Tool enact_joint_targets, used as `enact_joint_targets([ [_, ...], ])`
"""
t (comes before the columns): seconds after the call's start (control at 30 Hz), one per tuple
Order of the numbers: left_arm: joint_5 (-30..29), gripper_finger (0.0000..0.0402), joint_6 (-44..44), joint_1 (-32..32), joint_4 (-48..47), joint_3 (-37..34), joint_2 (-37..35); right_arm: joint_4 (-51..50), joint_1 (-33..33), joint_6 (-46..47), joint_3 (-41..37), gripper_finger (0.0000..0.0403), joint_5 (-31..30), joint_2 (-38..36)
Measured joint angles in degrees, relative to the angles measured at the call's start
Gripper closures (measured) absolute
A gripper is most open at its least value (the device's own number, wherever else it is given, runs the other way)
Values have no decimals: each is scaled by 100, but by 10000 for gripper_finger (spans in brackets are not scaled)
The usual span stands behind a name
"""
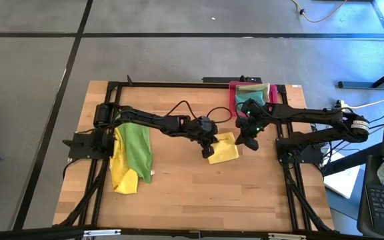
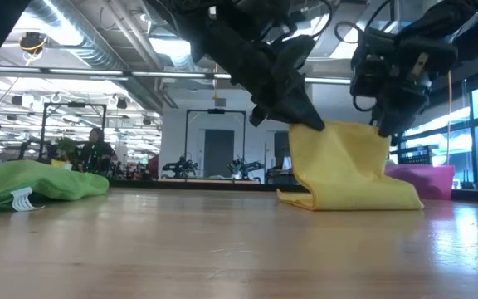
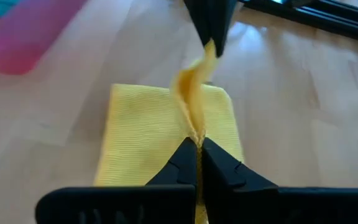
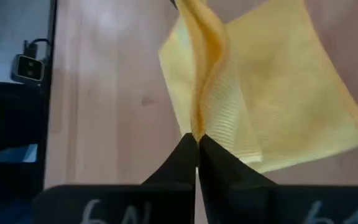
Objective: Fold microfiber towels
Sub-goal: Fold the right yellow towel
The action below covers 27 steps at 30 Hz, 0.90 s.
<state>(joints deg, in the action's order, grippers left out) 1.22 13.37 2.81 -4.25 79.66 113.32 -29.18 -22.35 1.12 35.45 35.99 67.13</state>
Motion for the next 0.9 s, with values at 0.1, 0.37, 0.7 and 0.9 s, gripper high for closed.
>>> enact_joint_targets([
  [0.1,50,401,3,-108,4,2,0,-269,100,208,154,395,-24,-88],
  [0.37,62,401,-219,-156,61,0,254,-546,210,313,294,381,-1222,-93],
  [0.7,96,401,-188,282,56,7,750,-26,71,48,-19,379,-1731,541],
  [0.9,134,401,-177,465,-11,-9,761,187,66,11,-36,370,-2000,1038],
])
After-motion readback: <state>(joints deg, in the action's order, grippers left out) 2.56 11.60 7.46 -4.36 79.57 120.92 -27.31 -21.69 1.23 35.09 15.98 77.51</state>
